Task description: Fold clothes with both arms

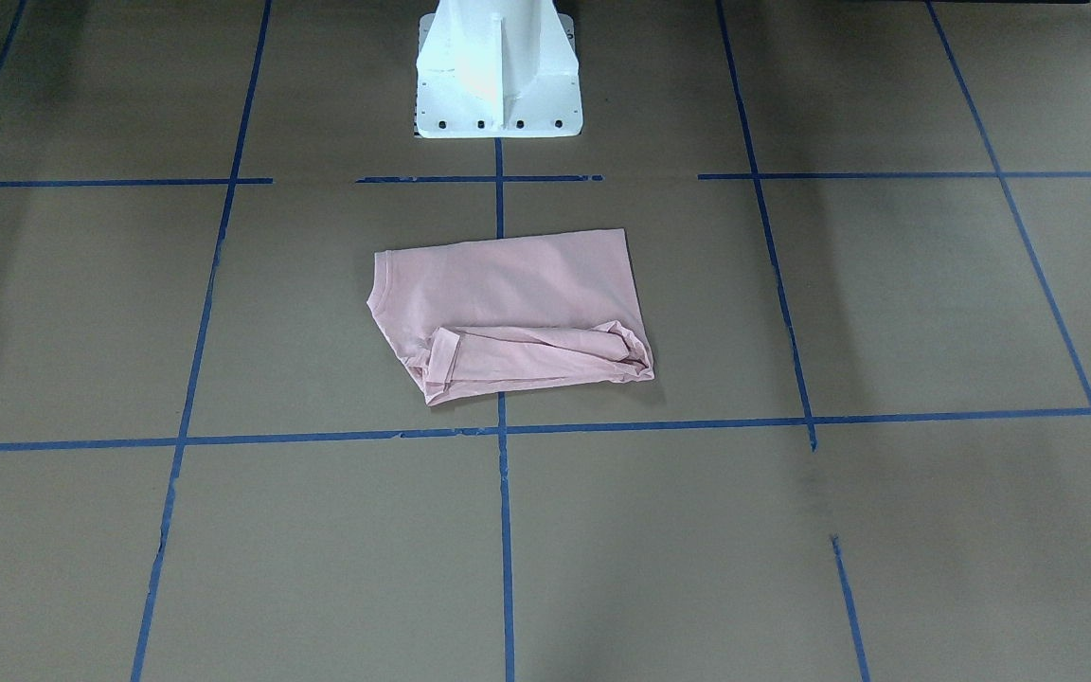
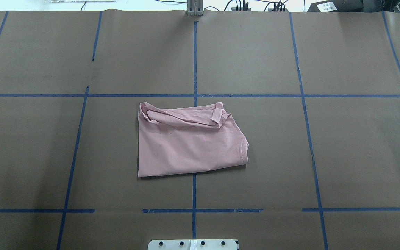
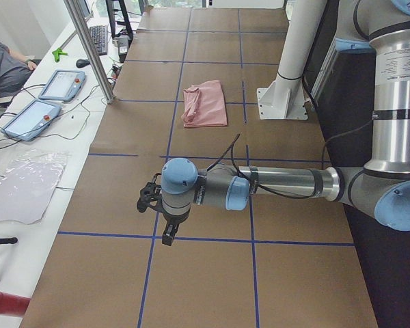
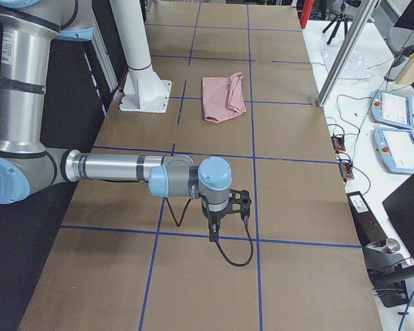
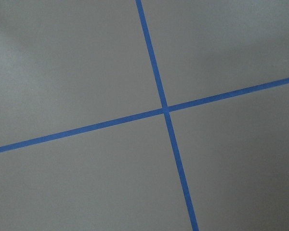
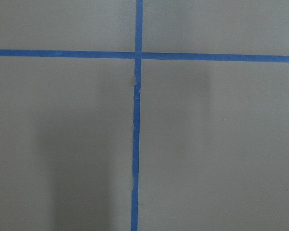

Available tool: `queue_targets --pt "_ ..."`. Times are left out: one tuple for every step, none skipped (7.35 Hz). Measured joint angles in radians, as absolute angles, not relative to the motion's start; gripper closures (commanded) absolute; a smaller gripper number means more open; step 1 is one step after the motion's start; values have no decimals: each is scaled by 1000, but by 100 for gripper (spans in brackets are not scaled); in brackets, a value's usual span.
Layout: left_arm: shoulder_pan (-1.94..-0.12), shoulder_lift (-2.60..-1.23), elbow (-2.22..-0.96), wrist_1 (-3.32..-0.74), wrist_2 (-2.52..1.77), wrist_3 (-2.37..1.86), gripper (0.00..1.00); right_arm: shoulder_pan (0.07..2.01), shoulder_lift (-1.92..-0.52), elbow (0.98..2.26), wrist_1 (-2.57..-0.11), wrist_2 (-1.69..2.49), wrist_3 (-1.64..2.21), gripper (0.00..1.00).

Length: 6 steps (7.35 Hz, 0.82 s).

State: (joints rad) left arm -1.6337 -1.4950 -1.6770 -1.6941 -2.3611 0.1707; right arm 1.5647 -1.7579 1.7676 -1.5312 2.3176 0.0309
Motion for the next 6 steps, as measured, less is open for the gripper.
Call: queue_targets --pt "-1634 -1494 -1677 -1694 -2361 170 0 1565 -1758 1767 -1531 2319 31 0" --pt "-1634 -1493 -1675 -1694 -2361 170 0 1565 -1758 1767 -1531 2319 31 0" --pt "-1634 -1491 -1672 -1694 -2360 170 0 1565 -1758 1767 -1531 2319 31 0" --pt "-1634 -1490 -1670 -1693 -2360 170 0 1565 -1758 1767 -1531 2319 31 0" --pt "-1634 -1489 -1668 -1689 -2359 170 0 1565 -1758 1767 -1531 2319 31 0" --pt "-1634 -1487 -1668 -1687 -2358 170 0 1565 -1758 1767 -1531 2319 31 0"
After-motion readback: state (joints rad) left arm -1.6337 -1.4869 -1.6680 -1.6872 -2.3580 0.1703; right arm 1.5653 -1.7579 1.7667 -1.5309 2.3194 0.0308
